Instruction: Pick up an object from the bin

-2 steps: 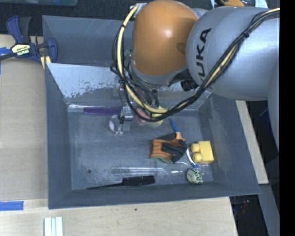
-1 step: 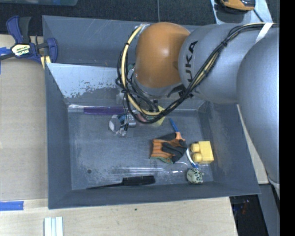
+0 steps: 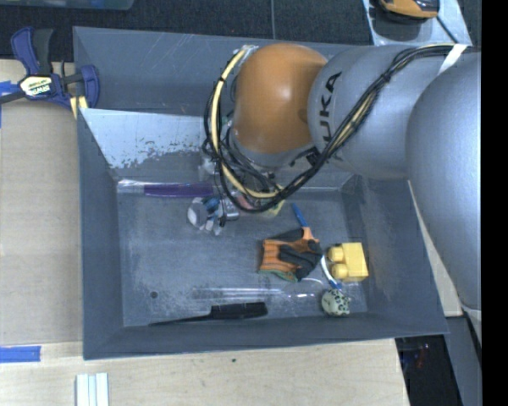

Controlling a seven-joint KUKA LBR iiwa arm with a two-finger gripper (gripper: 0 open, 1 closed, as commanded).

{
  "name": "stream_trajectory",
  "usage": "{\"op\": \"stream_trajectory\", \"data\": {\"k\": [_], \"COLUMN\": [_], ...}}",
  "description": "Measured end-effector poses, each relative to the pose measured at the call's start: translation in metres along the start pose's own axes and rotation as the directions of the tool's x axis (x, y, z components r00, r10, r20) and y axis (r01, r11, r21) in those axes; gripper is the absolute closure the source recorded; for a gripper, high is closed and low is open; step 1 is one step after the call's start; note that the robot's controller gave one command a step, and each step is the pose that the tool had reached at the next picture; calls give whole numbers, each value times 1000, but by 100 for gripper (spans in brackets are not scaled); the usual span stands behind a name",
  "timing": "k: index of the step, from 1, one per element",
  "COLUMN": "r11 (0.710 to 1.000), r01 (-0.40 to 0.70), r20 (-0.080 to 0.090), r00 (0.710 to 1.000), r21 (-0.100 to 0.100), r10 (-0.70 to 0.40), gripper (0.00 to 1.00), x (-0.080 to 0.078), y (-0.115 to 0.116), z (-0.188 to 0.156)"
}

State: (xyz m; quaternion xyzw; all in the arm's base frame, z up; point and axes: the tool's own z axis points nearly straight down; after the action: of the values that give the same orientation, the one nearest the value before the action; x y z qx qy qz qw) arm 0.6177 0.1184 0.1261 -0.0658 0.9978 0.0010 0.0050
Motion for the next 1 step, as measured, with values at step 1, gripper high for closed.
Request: {"op": "stream_trajectory", "data": {"k": [1], "r11": [1000], "r01": [-31], "r20": [-1], "r00": [1000], "r21": [3], "r10": [31], "gripper": [0], "x": [-2], "y": [-29], "z": [-2]}}
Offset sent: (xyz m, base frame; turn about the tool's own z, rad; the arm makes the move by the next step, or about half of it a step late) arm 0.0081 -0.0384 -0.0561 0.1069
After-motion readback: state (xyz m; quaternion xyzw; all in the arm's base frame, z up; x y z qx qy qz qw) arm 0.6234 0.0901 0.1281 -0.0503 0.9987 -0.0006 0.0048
